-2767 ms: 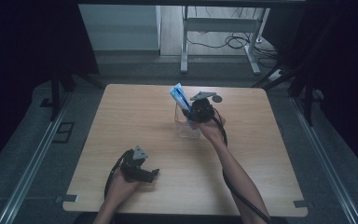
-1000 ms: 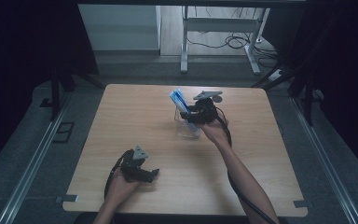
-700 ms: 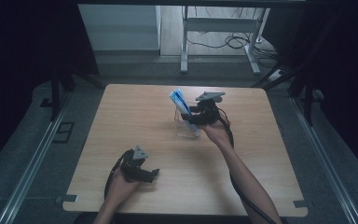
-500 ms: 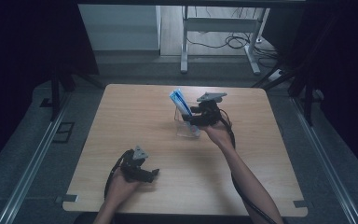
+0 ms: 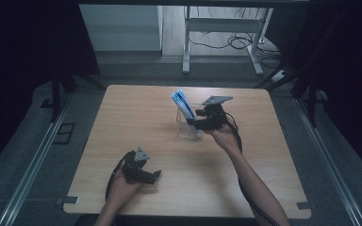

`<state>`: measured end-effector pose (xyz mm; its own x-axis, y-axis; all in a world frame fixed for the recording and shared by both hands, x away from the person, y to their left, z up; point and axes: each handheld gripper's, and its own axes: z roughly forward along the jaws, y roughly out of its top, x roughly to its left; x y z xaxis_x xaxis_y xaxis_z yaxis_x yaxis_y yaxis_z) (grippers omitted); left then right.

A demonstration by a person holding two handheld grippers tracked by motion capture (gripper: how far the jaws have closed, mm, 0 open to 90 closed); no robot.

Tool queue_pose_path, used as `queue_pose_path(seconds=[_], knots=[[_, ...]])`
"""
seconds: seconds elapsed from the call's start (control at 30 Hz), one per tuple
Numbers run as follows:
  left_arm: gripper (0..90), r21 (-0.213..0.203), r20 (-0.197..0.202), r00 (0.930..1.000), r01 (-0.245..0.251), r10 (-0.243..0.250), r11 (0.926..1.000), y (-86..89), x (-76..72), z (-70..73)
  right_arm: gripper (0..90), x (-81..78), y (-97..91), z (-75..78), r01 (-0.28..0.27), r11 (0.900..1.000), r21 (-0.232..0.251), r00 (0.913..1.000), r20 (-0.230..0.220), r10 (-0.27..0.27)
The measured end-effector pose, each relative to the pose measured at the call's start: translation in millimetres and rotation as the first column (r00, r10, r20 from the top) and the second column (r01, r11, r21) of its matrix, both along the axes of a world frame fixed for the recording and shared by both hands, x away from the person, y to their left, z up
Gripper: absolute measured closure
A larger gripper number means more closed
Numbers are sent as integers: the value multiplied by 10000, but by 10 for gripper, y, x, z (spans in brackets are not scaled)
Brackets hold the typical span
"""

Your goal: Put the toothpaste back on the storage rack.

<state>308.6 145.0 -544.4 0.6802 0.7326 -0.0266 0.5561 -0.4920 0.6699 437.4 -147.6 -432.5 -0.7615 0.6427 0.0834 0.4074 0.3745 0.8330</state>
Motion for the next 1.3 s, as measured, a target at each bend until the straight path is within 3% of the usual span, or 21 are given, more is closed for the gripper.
queue_pose_path(seconds=[0.27,0.57,1.07,1.3], knots=[[53,-3,-2,10000,-3,3,10000,0,0,0,383,-40,-54,-37,-152,9999,73,9998,-152,153],[52,-2,-5,10000,-4,4,10000,0,-1,0,339,-147,-87,-45,-338,9993,-135,9994,72,339],[53,5,3,10000,-9,9,10000,0,-1,0,254,-289,-284,-67,-1,10000,73,9999,127,0],[53,-1,28,10000,10,-10,10000,1,1,-1,178,-377,-335,-101,-188,9995,-253,9995,247,194]])
